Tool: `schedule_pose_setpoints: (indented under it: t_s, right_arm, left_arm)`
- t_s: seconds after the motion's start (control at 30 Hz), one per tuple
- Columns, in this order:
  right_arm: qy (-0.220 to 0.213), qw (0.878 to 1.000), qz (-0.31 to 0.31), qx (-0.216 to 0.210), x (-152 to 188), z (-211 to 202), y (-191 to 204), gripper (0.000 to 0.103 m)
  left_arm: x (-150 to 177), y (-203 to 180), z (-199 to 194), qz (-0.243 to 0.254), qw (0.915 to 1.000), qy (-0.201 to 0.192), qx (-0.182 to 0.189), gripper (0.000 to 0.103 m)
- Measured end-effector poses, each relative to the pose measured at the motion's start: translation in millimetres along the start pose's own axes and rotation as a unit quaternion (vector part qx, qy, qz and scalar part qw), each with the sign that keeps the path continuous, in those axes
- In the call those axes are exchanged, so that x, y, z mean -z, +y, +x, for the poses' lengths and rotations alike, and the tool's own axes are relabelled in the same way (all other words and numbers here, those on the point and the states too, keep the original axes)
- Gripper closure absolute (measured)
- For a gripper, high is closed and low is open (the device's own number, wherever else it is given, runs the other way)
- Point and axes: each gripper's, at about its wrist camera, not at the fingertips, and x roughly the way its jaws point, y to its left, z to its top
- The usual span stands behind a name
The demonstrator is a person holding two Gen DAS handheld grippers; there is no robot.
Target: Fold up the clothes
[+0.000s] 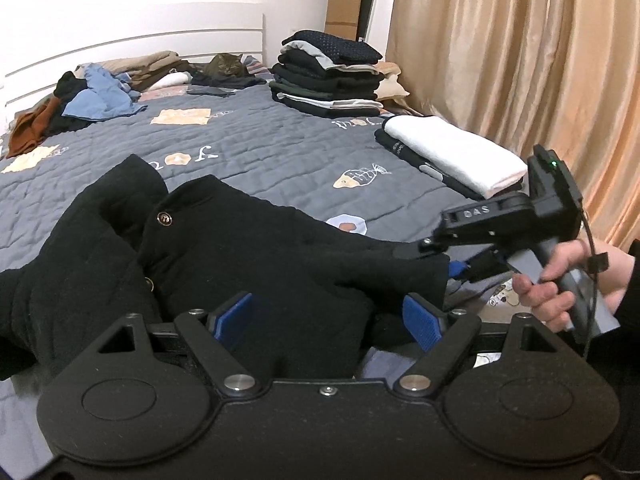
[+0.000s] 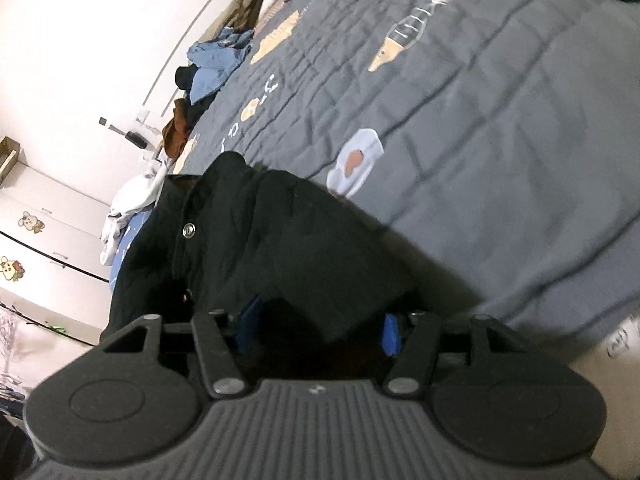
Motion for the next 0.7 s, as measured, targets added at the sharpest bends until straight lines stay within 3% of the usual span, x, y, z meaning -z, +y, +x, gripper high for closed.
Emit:
schedule_pose_setpoints:
  t_s: [0.03, 0.07, 0.1, 0.17, 0.47, 0.7]
  right_arm:
    - [-0.004, 1.0, -0.001, 0.0, -1, 2, 1, 0.061]
    - [-0.008, 1.0, -0.002, 0.001, -2, 4, 3, 0.084]
    - [-0.012, 1.0, -0.002, 0.004, -3, 5, 3, 0.092]
    - [-0.021, 1.0, -0.004, 0.011, -7, 7, 4, 0.095]
    - [-0.135, 0.99, -0.045, 0.017, -52, -23, 28, 0.097]
    - [-0.23, 0.965, -0.112, 0.049, -102, -28, 62, 0.097]
  left_arm:
    - [0, 0, 0, 0.0, 1.0, 0.0, 0.0, 0.022]
    - [0, 0, 0, 0.0, 1.0, 0.0, 0.0, 0.022]
    - [0, 0, 0, 0.0, 1.0, 0.0, 0.0, 0.022]
    - [1, 0, 0, 0.0, 1.0, -0.001, -0.001, 0.022]
    - [2, 4, -1, -0.001, 1.0, -0.004, -0.006, 0.022]
    - [0, 14, -3, -0.014, 0.9998, -0.013, -0.007, 0.022]
